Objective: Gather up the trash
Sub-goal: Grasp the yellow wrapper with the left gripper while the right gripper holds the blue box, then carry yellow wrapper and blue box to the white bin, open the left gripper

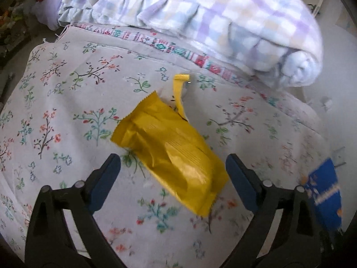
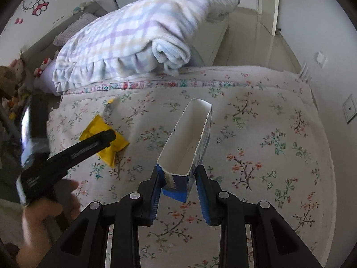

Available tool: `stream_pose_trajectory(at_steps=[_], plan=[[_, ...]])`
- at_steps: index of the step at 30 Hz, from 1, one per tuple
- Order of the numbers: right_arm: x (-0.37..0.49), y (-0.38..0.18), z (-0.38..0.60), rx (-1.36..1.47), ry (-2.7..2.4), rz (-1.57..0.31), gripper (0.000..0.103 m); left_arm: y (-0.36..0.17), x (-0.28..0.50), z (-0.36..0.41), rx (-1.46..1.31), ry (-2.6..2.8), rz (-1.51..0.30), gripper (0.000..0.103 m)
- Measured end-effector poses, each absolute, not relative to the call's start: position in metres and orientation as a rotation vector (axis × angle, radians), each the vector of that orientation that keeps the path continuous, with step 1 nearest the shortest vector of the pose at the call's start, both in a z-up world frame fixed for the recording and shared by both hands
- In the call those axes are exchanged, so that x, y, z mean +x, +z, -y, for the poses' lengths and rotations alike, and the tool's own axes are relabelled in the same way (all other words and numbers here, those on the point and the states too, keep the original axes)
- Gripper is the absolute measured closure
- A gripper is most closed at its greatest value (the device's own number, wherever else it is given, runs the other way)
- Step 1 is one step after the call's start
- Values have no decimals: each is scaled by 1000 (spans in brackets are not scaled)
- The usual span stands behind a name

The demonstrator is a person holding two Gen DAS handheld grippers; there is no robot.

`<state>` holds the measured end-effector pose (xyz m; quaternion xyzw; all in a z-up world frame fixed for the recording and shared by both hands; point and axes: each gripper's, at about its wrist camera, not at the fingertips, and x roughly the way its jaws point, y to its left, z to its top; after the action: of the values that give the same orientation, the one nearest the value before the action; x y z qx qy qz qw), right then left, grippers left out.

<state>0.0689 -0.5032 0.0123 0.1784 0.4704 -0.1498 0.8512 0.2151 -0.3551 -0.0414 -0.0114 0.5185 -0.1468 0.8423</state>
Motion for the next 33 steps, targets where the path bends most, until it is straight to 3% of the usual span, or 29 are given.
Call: stream_pose_trajectory(at_steps=[2,5,9,21,33], plan=[[69,11,504,376,-312,-993,72,-44,218,356,-11,-283,-1083,14],[68,11,503,375,-306,-991,72,-43,217,356,27,-275,-1065,31],[66,14,501,374,-302,-985,72,-42,215,347,41,-310,-1055,45],[62,31,473,339,-258,-951,72,-30,198,304,59,-507,-1087,75],[69,46,404,238,-166,-930,72,7,167,234,128,-577,-1033,76]])
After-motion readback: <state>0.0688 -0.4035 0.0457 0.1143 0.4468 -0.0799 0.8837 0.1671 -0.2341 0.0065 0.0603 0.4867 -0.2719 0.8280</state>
